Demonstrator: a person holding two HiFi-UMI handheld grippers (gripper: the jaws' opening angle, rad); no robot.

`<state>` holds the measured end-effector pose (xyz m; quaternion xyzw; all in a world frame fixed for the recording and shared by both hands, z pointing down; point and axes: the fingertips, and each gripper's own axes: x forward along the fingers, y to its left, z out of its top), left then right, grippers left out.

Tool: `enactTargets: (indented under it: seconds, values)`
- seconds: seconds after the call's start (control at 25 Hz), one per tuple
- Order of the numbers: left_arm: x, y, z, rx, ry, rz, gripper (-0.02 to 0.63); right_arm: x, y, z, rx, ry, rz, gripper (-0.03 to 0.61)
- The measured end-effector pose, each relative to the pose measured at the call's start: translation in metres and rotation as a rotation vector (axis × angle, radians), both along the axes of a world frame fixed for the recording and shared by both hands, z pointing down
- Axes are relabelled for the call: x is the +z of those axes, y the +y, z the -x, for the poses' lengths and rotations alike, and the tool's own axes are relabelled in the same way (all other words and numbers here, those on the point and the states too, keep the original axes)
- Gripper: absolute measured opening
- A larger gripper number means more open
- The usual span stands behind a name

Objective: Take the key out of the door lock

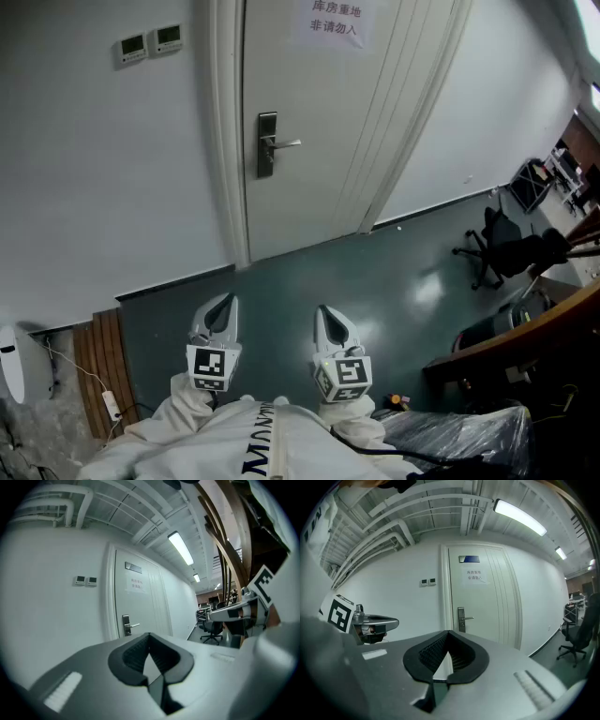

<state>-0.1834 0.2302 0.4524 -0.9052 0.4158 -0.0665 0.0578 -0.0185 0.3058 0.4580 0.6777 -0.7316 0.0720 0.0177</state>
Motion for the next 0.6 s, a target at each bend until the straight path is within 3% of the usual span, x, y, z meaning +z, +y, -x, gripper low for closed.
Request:
enactTargets:
  seconds: [0.6]
  values:
    - [0.009,-0.006,-0.02,-0.018,-0.002,0.022,0.0,0.002,-0.003,-0.024,-0.018,-0.07,-0.02,0.0]
